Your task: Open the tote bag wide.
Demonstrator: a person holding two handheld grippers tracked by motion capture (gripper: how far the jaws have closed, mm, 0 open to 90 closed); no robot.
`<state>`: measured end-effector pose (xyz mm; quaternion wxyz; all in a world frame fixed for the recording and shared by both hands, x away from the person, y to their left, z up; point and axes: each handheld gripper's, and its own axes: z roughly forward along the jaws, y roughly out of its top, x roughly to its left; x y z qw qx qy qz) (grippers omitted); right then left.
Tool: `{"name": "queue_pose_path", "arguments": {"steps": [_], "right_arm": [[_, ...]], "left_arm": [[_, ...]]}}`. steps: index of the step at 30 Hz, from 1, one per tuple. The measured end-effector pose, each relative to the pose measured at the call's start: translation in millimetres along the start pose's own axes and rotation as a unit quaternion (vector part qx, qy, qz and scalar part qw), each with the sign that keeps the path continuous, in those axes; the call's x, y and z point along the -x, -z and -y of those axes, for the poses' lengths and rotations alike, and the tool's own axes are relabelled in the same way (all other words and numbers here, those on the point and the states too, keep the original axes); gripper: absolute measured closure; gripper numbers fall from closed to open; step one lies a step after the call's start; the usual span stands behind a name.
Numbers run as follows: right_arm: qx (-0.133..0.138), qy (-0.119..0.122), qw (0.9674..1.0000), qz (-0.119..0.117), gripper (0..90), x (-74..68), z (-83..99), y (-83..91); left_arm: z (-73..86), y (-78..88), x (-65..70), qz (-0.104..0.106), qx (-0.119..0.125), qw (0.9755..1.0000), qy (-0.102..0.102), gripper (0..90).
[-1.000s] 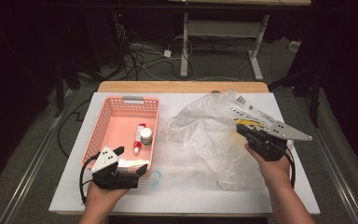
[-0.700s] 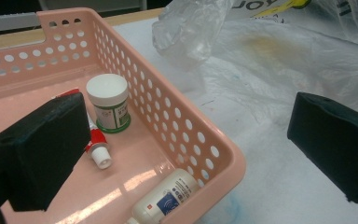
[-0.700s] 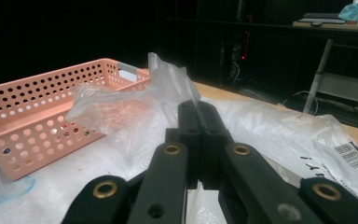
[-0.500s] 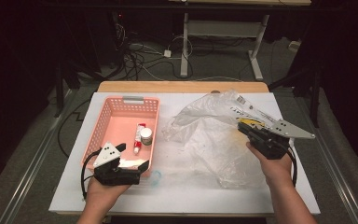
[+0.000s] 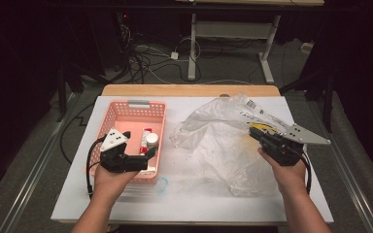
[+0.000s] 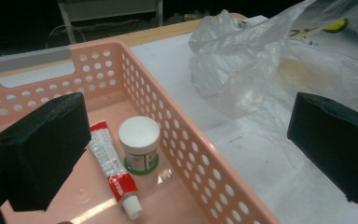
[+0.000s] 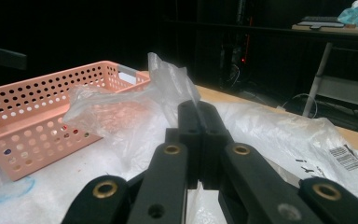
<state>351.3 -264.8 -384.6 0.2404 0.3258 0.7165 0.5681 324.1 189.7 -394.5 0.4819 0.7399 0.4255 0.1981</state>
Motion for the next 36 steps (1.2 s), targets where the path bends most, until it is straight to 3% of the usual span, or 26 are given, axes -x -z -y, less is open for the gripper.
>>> {"name": "queue_pose_path", "arguments": {"steps": [16, 36], "right_arm": [[0.004, -0.002, 1.0, 0.0, 90.0, 2.5, 0.9, -0.1], [0.005, -0.003, 1.0, 0.002, 90.0, 8.1, 2.6, 1.1]], "left_arm": [[-12.2, -18.6, -35.4, -0.024, -0.028, 0.9992, 0.017, 0.0], [-9.5, -28.3, -57.1, -0.042, -0.069, 0.9957, 0.045, 0.0]]}}
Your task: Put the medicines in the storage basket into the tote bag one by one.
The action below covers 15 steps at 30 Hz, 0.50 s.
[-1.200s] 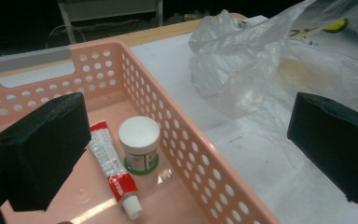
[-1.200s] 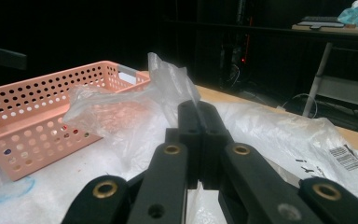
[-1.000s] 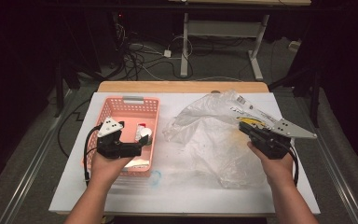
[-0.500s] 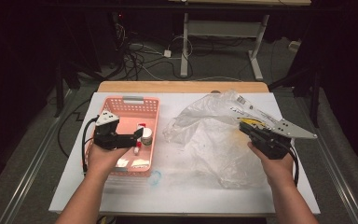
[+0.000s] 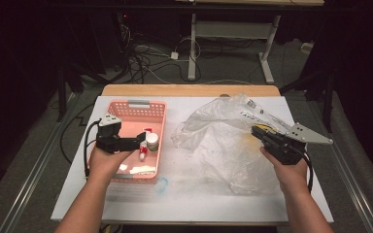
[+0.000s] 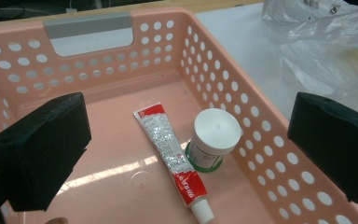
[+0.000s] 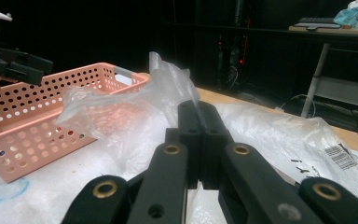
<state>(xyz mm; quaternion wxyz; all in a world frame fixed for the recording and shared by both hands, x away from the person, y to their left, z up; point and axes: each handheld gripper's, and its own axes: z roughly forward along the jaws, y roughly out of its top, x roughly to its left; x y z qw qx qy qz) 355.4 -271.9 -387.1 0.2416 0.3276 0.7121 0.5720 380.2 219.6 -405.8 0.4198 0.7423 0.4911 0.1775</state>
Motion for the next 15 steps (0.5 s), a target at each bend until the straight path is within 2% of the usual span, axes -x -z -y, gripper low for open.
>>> {"name": "queue_pose_path", "arguments": {"steps": [8, 15], "right_arm": [[-0.001, -0.001, 1.0, 0.001, 90.0, 0.4, 0.6, 1.6], [0.0, -0.002, 1.0, 0.002, 90.0, 0.6, 0.3, 1.4]], "left_arm": [[1.1, -5.6, -5.1, -0.006, -0.019, 0.9998, 0.005, 0.0], [0.7, -14.2, -6.7, -0.016, -0.058, 0.9982, 0.006, 0.0]]}}
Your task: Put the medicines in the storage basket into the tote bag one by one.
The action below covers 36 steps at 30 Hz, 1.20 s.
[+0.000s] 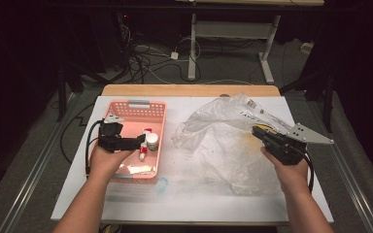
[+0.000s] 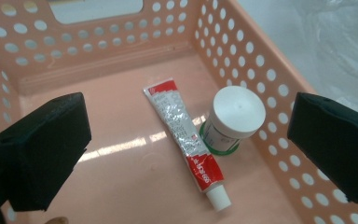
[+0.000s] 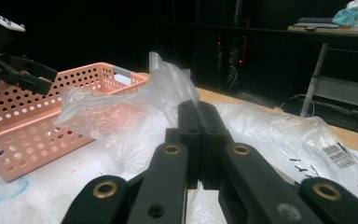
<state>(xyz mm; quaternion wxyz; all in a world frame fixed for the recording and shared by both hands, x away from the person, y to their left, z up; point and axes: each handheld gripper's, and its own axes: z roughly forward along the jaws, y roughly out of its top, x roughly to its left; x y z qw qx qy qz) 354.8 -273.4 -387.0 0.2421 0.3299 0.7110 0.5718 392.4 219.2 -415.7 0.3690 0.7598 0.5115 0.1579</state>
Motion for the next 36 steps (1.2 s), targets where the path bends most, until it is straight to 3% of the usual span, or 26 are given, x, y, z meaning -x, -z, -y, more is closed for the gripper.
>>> {"name": "queue_pose_path", "arguments": {"steps": [5, 10, 16, 17, 19, 23, 26, 29, 31, 33, 36], "right_arm": [[-0.003, -0.004, 1.0, -0.003, 90.0, 0.8, 1.2, -2.9], [-0.003, 0.001, 1.0, -0.004, 90.0, -0.9, 0.5, -2.4], [-0.004, 0.008, 1.0, -0.003, 90.0, -2.5, 0.1, -0.9], [-0.004, 0.009, 0.9999, -0.003, 90.0, -2.7, 0.1, -0.7], [-0.004, 0.009, 1.0, -0.002, 90.0, -2.4, 0.2, 0.5], [-0.004, 0.005, 1.0, -0.001, 90.0, -1.0, 0.6, 0.8], [-0.005, 0.006, 1.0, -0.001, 90.0, 0.3, 1.2, 0.9], [-0.004, 0.004, 1.0, -0.001, 90.0, 0.9, 1.6, 2.0], [-0.003, 0.003, 1.0, 0.001, 90.0, 0.9, 1.8, 2.8], [-0.003, 0.004, 1.0, 0.0, 90.0, 1.1, 1.7, 3.5], [-0.003, 0.004, 1.0, 0.001, 90.0, 0.5, 1.3, 4.3]], "left_arm": [[-2.0, -7.5, -2.3, 0.001, -0.055, 0.9984, -0.011, 2.7], [-4.1, -8.0, -4.0, 0.006, -0.099, 0.995, -0.013, 15.8], [-9.2, -22.7, 0.7, 0.026, -0.184, 0.9822, -0.029, 28.8], [-9.9, -27.9, 1.6, 0.029, -0.202, 0.9784, -0.033, 32.0], [-10.5, -35.8, 2.2, 0.036, -0.222, 0.9738, -0.032, 35.3], [-11.1, -55.1, 4.1, 0.044, -0.269, 0.9614, -0.035, 36.0], [-11.8, -63.1, 5.9, 0.04, -0.285, 0.9569, -0.039, 43.2], [-11.5, -65.3, 6.4, 0.032, -0.291, 0.9552, -0.044, 52.3], [-11.4, -63.9, 4.6, 0.021, -0.291, 0.9553, -0.044, 56.6], [-11.0, -61.3, 1.0, 0.014, -0.288, 0.9569, -0.038, 62.6], [-10.8, -57.5, -5.6, 0.001, -0.289, 0.9568, -0.033, 65.2]]}}
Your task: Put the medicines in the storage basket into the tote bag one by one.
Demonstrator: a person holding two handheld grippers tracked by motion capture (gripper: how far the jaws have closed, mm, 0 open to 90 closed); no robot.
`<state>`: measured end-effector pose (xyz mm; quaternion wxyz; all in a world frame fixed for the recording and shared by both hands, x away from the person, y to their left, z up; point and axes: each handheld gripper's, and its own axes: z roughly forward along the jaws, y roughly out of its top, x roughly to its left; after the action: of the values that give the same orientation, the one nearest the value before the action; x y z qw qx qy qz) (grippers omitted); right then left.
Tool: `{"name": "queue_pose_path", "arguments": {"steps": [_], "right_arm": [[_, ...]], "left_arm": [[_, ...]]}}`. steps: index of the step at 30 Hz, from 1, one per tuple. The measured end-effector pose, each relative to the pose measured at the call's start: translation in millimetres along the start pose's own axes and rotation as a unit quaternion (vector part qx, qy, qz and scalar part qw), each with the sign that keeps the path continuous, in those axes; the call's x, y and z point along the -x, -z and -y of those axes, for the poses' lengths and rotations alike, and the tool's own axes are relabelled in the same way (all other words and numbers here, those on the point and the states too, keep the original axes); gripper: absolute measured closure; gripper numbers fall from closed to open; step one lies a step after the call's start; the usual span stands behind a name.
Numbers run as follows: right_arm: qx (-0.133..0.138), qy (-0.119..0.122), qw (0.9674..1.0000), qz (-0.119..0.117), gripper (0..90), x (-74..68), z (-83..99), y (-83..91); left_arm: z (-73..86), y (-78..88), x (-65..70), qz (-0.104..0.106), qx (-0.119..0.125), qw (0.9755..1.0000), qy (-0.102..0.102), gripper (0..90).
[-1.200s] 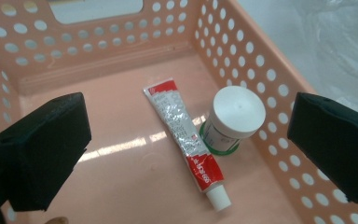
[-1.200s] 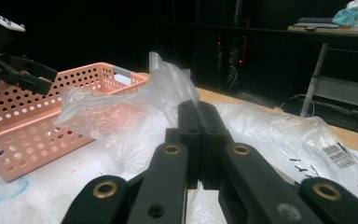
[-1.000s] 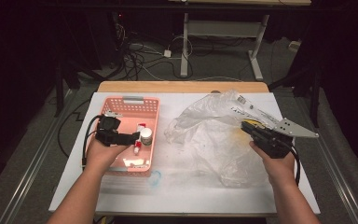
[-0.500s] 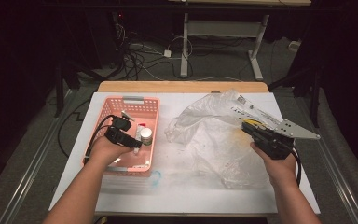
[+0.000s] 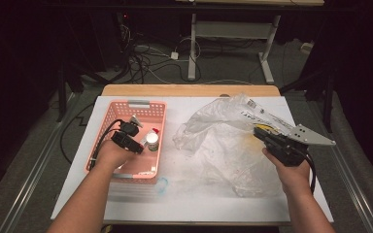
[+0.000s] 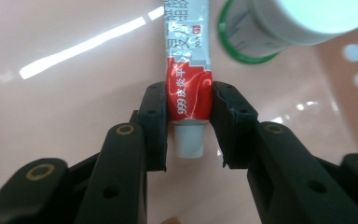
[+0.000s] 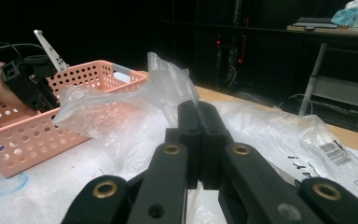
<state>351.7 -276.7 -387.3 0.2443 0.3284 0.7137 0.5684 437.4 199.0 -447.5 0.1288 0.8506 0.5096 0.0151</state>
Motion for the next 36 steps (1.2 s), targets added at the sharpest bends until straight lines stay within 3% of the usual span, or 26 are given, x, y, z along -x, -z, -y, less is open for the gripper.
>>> {"name": "queue_pose_path", "arguments": {"steps": [7, 10, 12, 15, 18, 21, 26, 36], "right_arm": [[0.004, 0.001, 1.0, 0.002, 90.0, 0.1, -1.5, 1.9], [0.005, 0.0, 1.0, 0.001, 90.0, 0.7, -1.7, 2.4], [0.006, 0.001, 1.0, 0.0, 90.0, 0.4, -1.9, 2.5], [0.006, 0.002, 1.0, 0.0, 90.0, 0.3, -2.0, 2.2], [0.003, 0.002, 1.0, 0.0, 90.0, -0.3, -1.8, 1.3], [0.002, 0.004, 1.0, -0.002, 90.0, -0.8, -1.6, 0.1], [-0.001, 0.004, 1.0, -0.003, 90.0, -2.1, -1.2, -1.0], [-0.002, 0.004, 1.0, -0.003, 90.0, -1.4, -0.3, -1.3]], "left_arm": [[9.2, 3.4, -13.4, -0.005, -0.003, 0.9997, 0.023, 65.7], [11.6, 4.5, -15.4, -0.001, -0.001, 0.9998, 0.02, 65.2], [11.0, 4.8, -16.4, 0.008, 0.006, 0.9997, 0.022, 56.1], [7.6, 2.7, -15.0, 0.005, 0.02, 0.9996, 0.017, 44.8], [2.1, -2.8, -13.1, 0.003, 0.03, 0.9995, 0.01, 42.2], [-2.2, -8.6, -9.7, -0.007, 0.036, 0.9993, -0.006, 42.3], [-9.0, -9.9, -6.5, -0.014, 0.031, 0.9993, -0.015, 47.0], [-11.0, -8.3, -10.7, -0.019, 0.023, 0.9995, -0.006, 64.8]]}}
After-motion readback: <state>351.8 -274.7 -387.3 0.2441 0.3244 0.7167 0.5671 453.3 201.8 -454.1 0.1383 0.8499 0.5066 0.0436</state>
